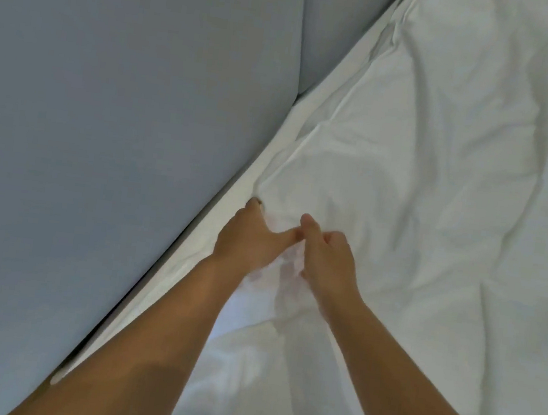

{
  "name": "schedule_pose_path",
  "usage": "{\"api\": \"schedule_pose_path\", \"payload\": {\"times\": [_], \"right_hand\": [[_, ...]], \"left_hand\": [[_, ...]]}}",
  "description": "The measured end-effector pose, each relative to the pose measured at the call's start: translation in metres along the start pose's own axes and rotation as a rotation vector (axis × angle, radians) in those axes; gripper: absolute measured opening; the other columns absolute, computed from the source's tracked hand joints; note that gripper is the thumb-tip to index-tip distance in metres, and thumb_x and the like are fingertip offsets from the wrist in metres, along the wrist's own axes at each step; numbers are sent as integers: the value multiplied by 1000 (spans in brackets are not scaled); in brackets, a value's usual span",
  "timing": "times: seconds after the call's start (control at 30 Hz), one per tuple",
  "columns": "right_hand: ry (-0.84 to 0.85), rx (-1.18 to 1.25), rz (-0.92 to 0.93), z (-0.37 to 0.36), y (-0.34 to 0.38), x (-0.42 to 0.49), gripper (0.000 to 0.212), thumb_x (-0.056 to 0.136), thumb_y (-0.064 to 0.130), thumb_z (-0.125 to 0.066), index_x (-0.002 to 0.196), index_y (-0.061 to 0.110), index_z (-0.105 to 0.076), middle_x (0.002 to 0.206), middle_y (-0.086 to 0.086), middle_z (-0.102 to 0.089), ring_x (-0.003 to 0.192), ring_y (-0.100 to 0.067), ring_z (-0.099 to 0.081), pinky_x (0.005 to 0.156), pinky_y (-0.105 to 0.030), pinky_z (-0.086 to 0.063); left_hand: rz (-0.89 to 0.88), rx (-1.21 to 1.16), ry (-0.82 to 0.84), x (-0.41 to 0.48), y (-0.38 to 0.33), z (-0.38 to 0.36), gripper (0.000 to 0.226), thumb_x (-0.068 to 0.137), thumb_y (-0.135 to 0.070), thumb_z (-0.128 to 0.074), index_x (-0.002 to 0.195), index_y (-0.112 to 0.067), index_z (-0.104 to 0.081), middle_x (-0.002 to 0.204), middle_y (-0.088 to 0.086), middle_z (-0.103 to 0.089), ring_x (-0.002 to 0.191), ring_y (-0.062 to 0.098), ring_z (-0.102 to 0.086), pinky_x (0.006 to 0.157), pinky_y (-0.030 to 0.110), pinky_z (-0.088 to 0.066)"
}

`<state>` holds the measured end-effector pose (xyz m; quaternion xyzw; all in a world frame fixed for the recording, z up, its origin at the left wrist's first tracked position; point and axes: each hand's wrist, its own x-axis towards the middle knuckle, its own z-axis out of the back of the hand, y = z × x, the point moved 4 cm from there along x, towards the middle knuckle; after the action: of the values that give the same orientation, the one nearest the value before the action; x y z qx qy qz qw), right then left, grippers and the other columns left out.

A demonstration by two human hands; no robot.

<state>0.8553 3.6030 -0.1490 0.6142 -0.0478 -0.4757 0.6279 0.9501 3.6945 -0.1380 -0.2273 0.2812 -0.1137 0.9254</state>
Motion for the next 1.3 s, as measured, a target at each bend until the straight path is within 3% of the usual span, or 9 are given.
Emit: {"api": "schedule_pose_path", "payload": {"times": [0.13,0.23,0.37,0.43,0.53,0.8,0.9,1.03,1.3], "right_hand": [[148,14,-171,15,36,19,73,76,68,-58,107,2,-63,96,-12,-68,83,-26,-65,76,-37,-55],[271,193,-52,27,82,19,42,78,44,-71,89,5,-63,64,-5,-66,50,-15,-61,47,-28,-50],[233,103,376,-12,136,28,31,79,37,-57,67,9,-48,41,-2,-50,31,-15,-49,35,-16,-38],[282,-36,387,-48,117,47,29,93,33,-47,79,8,-54,64,-10,-63,56,-22,-63,59,-26,-53],[227,-356,263,-68,35,89,45,103,36,-30,113,2,-57,116,-18,-61,110,-31,-56,92,-31,-35],[148,-227,488,-64,-12,107,37,91,45,-51,67,23,-35,59,12,-44,56,-8,-43,60,-25,-31],[142,-302,660,-59,-20,73,21,91,37,-56,91,18,-47,83,5,-50,76,-13,-46,74,-25,-33],[188,-766,707,-65,-59,19,68,94,51,-41,148,14,-25,152,-11,-27,140,-25,-21,113,-33,-3],[523,-955,553,-70,-124,-108,98,69,86,-25,144,40,19,157,4,19,140,-13,28,105,-41,31]], "left_hand": [[-100,-181,123,-21,-44,-9,10,85,-22,-60,88,-14,-65,84,1,-69,81,21,-66,72,32,-54],[-244,-398,78,-51,-52,42,26,74,1,-60,67,-24,-66,57,-10,-59,51,6,-53,47,18,-41],[-288,-306,-217,-44,-20,139,41,41,-44,-69,81,-48,-71,66,-14,-70,58,11,-64,55,24,-54],[-140,-195,-282,-10,1,125,32,41,-46,-72,72,-42,-68,62,-15,-68,63,21,-62,61,36,-52],[48,306,-204,27,18,29,19,87,-34,-59,88,-20,-47,85,-1,-64,82,27,-59,72,36,-46],[6,245,-443,53,45,-40,13,94,-23,-46,97,-11,-43,96,10,-59,91,32,-56,80,39,-39],[-62,113,-338,39,50,-18,23,91,-30,-53,103,-11,-49,102,9,-58,99,30,-54,84,39,-44],[-90,179,-248,-2,77,8,55,83,-39,-61,129,-15,-45,122,6,-48,115,24,-44,97,38,-40],[375,-104,-125,-125,201,15,72,75,-67,-57,128,-19,-50,118,0,-61,113,26,-55,87,31,-42]]}}
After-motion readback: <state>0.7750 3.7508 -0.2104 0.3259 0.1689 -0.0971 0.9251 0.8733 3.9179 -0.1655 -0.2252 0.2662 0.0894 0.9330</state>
